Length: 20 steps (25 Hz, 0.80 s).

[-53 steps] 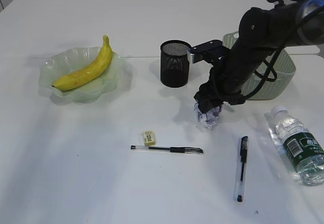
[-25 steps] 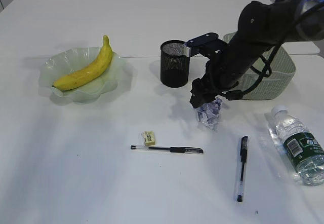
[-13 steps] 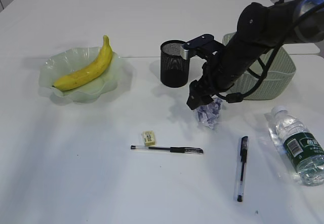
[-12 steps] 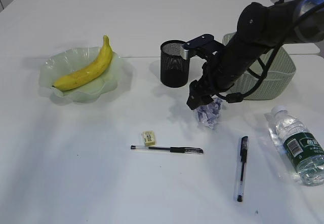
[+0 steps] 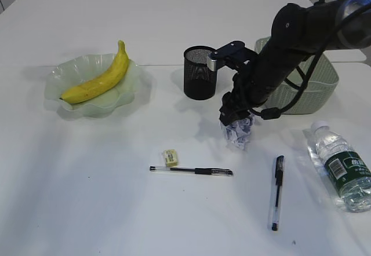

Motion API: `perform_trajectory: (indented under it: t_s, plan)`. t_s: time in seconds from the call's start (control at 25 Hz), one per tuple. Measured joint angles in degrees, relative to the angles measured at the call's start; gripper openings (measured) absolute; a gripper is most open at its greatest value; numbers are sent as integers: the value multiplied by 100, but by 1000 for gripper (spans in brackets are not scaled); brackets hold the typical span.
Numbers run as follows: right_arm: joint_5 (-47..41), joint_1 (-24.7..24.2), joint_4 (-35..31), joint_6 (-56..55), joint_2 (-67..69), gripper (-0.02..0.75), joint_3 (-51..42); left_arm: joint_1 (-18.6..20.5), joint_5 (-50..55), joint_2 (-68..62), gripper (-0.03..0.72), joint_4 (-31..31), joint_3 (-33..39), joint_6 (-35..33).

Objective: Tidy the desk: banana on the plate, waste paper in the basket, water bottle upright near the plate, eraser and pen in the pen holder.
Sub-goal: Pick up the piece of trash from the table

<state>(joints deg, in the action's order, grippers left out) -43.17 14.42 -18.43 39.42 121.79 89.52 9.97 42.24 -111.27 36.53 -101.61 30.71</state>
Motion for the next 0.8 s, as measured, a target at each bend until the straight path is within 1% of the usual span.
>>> perform_trajectory:
  t_s: [0.28,0.4,0.52,0.6,0.68,0.8]
  plan:
    - [-259,0,267,12,0,276,0,0,52,0,305,11,0,0]
    - [-287,0,361,12,0,215,0,0,74,0,305,11,0,0]
    - [-299,0,390,12,0,116,0,0,109,0,299,11,0,0]
    - [-354,0,412,12,0,36,0,0,137,0,292,11,0,-10]
    - [-379,0,435,12,0,13,0,0,184,0,288,22,0,-10]
    - [-408,0,449,12,0,8,0,0,214,0,286,22,0,-18]
